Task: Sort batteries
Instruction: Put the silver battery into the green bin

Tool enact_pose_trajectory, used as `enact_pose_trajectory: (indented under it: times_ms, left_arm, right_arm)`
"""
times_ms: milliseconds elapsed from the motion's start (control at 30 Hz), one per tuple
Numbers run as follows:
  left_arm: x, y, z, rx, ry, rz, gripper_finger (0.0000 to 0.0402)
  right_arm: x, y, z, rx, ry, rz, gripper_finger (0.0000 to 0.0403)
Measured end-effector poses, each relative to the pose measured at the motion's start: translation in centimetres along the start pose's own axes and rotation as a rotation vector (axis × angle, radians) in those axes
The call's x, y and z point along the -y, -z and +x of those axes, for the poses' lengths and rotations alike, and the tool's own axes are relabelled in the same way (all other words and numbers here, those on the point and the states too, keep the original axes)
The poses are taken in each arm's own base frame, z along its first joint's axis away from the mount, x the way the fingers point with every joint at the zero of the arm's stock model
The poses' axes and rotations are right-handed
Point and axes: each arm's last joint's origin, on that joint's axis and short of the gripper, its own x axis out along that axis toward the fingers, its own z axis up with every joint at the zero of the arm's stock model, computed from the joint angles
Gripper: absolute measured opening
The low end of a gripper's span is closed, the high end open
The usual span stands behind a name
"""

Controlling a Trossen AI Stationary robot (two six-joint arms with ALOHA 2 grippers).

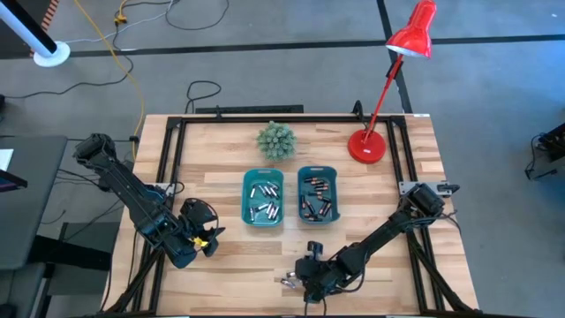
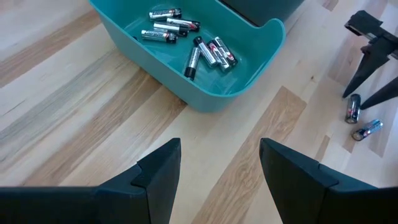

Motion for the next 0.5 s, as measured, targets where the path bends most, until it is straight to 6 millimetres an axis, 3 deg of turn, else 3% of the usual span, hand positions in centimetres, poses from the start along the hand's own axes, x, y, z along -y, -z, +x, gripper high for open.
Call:
enact_pose_trajectory:
  times_ms: [333, 500]
  left_arm:
    - [0.0, 0.0, 0.0, 0.004, 0.0, -0.001, 0.0215]
    - [0.0, 0.0, 0.0, 0.004, -0.001, 0.021, 0.0215]
  right_arm:
    - [0.9, -0.2, 1.3, -0.028, -0.002, 0.003, 0.0031]
    - [1.0, -0.3, 1.0, -0.045, -0.003, 0.022, 0.0011]
